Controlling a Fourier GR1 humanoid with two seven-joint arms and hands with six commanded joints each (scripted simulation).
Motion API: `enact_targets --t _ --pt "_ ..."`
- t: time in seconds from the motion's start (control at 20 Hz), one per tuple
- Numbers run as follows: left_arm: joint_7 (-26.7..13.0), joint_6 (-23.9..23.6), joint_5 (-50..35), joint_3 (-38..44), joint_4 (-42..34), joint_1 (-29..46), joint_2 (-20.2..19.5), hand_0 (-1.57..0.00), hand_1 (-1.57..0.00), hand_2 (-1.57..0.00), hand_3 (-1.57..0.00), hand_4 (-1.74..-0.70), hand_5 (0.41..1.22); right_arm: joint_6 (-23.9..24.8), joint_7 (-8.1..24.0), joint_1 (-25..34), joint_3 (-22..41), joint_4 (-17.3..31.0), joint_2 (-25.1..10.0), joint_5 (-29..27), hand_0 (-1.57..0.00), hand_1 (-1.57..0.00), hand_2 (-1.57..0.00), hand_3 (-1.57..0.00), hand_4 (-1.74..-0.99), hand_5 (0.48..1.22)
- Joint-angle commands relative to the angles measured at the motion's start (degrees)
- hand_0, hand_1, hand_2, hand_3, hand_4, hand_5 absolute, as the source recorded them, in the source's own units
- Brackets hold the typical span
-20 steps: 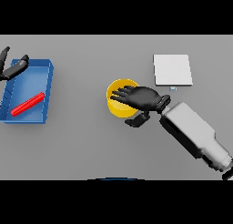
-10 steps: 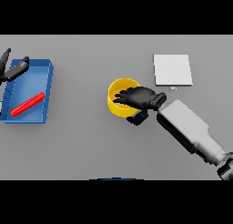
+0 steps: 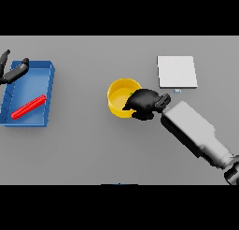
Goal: Pick up the red beaker and tilt it to pour out 1 green nut into yellow bowl. Pick up the yellow bowl and place it on the metallic measuring scale.
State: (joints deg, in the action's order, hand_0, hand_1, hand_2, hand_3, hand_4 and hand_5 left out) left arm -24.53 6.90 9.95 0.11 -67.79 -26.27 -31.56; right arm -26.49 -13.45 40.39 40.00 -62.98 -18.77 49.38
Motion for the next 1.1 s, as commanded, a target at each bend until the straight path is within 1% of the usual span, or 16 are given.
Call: enact_targets --t 0.0,0.1,0.15,0.25,0.3,0.35,0.4,0.5,0.55,0.6,0.65,0.8,0.85,0.9,0.95,1.05 --pt "0.4 0.39 -0.34 0.16 -0.08 0.19 -0.17 0.0 0.0 0.0 0.0 -0.78 0.71 -0.28 1.0 -0.36 0.18 -0.68 -0.13 -0.19 -1.38 -1.38 -1.29 -1.11 -1.674 1.177" --pt "0.22 0.62 -0.71 0.37 0.2 -0.99 -0.1 0.0 0.0 0.0 0.0 -0.78 0.712 -1.4 0.71 -0.18 -0.2 -1.39 -1.01 -1.03 -1.45 -1.45 -1.33 -1.17 -1.698 1.193" --pt "0.83 0.67 -1.07 0.41 -0.18 -0.43 0.13 0.0 0.0 0.0 0.0 -0.79 0.707 -1.71 1.45 0.15 -0.34 -1.71 -0.57 -1.36 -1.48 -1.47 -1.35 -1.19 -1.707 1.198" --pt "0.48 0.39 -0.53 -0.01 -0.38 -0.01 0.22 0.0 0.0 0.0 0.0 -0.78 0.703 -2.18 0.1 0.35 -0.71 -3.14 -2.14 -1.91 -1.51 -1.51 -1.39 -1.2 -1.719 1.207" --pt "-0.59 0.23 -0.31 -0.1 -0.39 -0.6 0.25 0.0 0.0 0.0 0.0 -0.78 0.704 -3.03 1.55 0.62 -1.08 -3.95 -1.91 -2.52 -1.52 -1.52 -1.41 -1.18 -1.724 1.209" --pt "-0.16 0.05 -0.16 -0.15 -0.38 -0.47 0.27 0.0 0.0 0.0 0.0 -0.77 0.706 -4.01 2.27 0.84 -1.38 -5.6 -2.33 -2.96 -1.53 -1.53 -1.44 -1.17 -1.727 1.212" --pt "-0.08 0.21 -0.17 -0.17 -0.56 -0.43 0.1 0.0 0.0 0.0 0.0 -0.77 0.706 -4.42 1.93 0.91 -1.86 -6.08 -3.04 -3.45 -1.54 -1.54 -1.45 -1.17 -1.73 1.214" --pt "0.23 0.66 -0.29 -0.22 -1.54 0.37 -0.47 0.0 0.0 0.0 0.0 -0.77 0.705 -6.74 4.1 1.23 -2.82 -8.63 -4.3 -4.26 -1.55 -1.55 -1.48 -1.16 -1.734 1.216" --pt "0.05 0.54 -0.68 0.01 -1.66 0.28 -0.21 0.0 0.0 0.0 0.0 -0.78 0.702 -6.83 4.92 1.73 -3.57 -8.88 -4.57 -4.47 -1.55 -1.55 -1.49 -1.15 -1.735 1.217" --pt "-0.86 0.45 -0.87 0.25 -0.93 -0.57 0.04 0.0 0.0 0.0 0.0 -0.78 0.702 -6.66 5.42 1.54 -3.93 -9.47 -5.34 -4.46 -1.56 -1.56 -1.45 -1.2 -1.736 1.218" --pt "-0.07 0.58 -1.11 0.35 -0.8 -0.41 0.12 0.0 0.0 0.0 0.0 -0.78 0.702 -6.53 6.45 1.42 -4.14 -10.02 -5.85 -4.14 -1.56 -1.56 -1.43 -1.22 -1.737 1.219" --pt "0.07 1.07 -1.83 0.87 0.3 -1.28 0.22 0.0 0.0 0.0 0.0 -0.8 0.702 -7.36 7.63 1.59 -4.6 -11.73 -6.85 -4.44 -1.57 -1.57 -1.49 -1.18 -1.739 1.219" --pt "-0.27 1.08 -1.77 0.92 0.39 -1.47 0.07 0.0 0.0 0.0 0.0 -0.8 0.704 -7.57 7.5 1.63 -5.22 -12.0 -7.35 -4.92 -1.57 -1.57 -1.51 -1.18 -1.739 1.219" --pt "0.2 1.25 -1.92 0.79 -0.26 -0.94 0.09 0.0 0.0 0.0 0.0 -0.8 0.704 -7.7 8.25 1.72 -5.96 -12.11 -7.64 -5.26 -1.52 -1.57 -1.52 -1.18 -1.74 1.219" --pt "0.31 1.2 -2.1 0.92 -0.7 -0.54 0.03 0.0 0.0 0.0 0.0 -0.81 0.703 -7.71 8.7 2.4 -6.65 -11.34 -8.18 -5.21 -1.53 -1.57 -1.52 -1.18 -1.74 1.22" --pt "-1.29 1.39 -2.61 0.98 -1.48 -0.64 0.2 0.0 0.0 0.0 0.0 -0.82 0.717 -5.86 9.18 3.02 -7.91 -10.19 -9.24 -4.9 -1.54 -1.57 -1.49 -1.18 -1.74 1.22"
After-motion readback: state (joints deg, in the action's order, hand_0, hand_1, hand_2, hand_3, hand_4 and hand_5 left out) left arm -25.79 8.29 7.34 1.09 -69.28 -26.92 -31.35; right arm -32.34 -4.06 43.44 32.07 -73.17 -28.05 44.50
